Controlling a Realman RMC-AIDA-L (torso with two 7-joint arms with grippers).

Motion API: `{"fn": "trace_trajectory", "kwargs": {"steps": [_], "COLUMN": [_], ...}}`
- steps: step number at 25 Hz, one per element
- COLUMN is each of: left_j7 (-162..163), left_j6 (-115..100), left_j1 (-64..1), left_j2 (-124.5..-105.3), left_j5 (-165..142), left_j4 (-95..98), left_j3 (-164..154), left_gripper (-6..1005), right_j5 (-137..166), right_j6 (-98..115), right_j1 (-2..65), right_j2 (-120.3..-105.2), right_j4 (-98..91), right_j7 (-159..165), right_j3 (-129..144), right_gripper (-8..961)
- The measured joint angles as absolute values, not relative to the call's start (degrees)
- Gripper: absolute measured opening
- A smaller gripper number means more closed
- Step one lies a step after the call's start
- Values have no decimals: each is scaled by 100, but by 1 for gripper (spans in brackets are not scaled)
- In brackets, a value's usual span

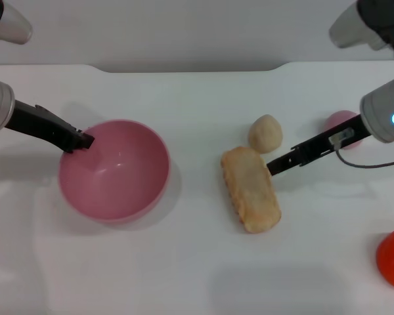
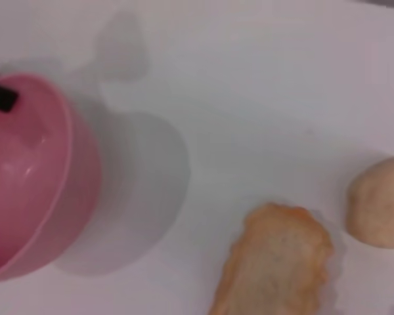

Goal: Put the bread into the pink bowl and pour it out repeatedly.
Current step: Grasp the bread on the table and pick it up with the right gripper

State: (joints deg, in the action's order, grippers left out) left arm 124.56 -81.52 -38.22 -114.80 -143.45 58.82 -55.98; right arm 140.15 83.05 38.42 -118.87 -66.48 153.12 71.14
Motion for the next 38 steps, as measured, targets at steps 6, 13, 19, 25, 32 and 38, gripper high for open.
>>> {"fn": "trace_trajectory", "kwargs": {"steps": [6, 13, 19, 25, 32, 38], "left_j7": [12436, 12428, 12428, 12427, 12427, 12427], "left_j6": [-8149, -8161, -8182, -8184, -8190, -8203], "left_j1": [-3833, -3831, -3797, -3771, -3769, -3771], "left_j2": [-11489, -11494, -11495, -11495, -11495, -11511], "left_j5": [-14351, -14353, -14368, -14433, -14434, -14434], "left_j4": [5881, 5879, 5879, 5880, 5880, 5879], "left_j3": [-5675, -5797, -5859, -5872, -5875, -5912], "left_gripper": [48, 48, 49, 49, 49, 49], "right_j5": [13642, 13463, 13425, 13421, 13387, 13255], "right_j6": [8025, 7760, 7625, 7614, 7575, 7478], "right_j1": [3630, 3613, 3500, 3424, 3453, 3466], "right_j2": [-11899, -11900, -11900, -11900, -11900, -11900], "right_j4": [-6586, -6194, -6103, -6098, -5889, -5734], "right_j7": [15411, 15410, 15410, 15415, 15414, 15373], "right_j3": [7216, 7566, 7645, 7617, 7661, 7751], "right_gripper": [508, 504, 501, 498, 494, 491]}}
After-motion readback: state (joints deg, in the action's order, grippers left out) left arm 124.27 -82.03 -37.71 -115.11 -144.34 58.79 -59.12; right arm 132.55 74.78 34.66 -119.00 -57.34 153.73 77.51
